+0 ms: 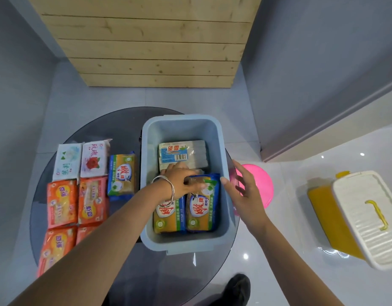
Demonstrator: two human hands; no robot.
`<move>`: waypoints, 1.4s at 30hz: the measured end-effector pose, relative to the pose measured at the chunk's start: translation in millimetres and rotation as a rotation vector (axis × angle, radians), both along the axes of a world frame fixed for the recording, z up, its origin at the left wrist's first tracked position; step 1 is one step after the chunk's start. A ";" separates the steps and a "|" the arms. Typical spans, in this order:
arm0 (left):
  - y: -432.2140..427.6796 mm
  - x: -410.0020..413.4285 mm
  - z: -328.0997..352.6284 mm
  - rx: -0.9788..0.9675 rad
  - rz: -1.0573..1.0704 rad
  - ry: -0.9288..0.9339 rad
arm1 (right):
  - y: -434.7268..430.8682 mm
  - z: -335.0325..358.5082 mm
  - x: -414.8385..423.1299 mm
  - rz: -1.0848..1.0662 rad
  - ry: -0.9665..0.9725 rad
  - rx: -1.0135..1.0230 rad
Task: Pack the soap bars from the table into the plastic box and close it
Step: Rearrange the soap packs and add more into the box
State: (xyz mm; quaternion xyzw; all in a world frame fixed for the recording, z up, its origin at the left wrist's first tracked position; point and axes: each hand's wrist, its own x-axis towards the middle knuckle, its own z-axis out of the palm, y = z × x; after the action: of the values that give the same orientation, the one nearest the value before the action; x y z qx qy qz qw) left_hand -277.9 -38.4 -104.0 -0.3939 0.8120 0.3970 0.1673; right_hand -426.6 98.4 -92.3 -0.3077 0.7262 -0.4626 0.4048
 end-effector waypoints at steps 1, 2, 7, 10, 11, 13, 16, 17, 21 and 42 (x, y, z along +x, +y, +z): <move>-1.1 0.5 -1.7 0.020 -0.005 -0.004 | -0.6 -1.0 0.4 -0.010 -0.008 -0.008; -2.0 1.2 -2.9 0.037 -0.015 -0.006 | -0.7 -1.6 0.7 -0.017 -0.004 -0.010; 0.1 5.2 -0.9 0.047 0.066 0.083 | -0.7 -0.4 1.8 -0.048 -0.004 0.004; 3.1 6.5 8.9 -0.001 0.114 0.162 | -2.2 9.5 6.0 -0.072 0.030 -0.008; 3.2 8.5 15.4 -0.023 0.126 0.201 | -3.7 14.2 8.5 -0.084 0.057 -0.018; 0.7 16.9 31.7 -0.106 0.133 0.301 | -9.7 26.5 16.4 -0.095 0.131 -0.063; -7.8 43.7 55.4 -0.230 0.201 0.445 | -26.6 49.6 36.5 -0.072 0.128 -0.137; -11.0 56.5 60.4 -0.241 0.240 0.472 | -33.3 56.2 46.8 -0.047 0.077 -0.162; -22.2 118.4 57.6 -0.198 0.464 0.520 | -64.4 67.5 103.7 0.034 -0.199 -0.224; -24.3 273.0 -79.7 -0.087 1.212 -0.063 | -163.3 -88.0 247.9 -0.190 -0.122 0.492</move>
State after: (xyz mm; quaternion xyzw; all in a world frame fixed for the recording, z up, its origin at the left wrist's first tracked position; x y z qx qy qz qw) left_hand -4.9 -62.7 -183.7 -0.8042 0.4531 0.3761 -0.0808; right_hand -178.7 -65.0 -180.3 -0.1019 0.8168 -0.3257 0.4651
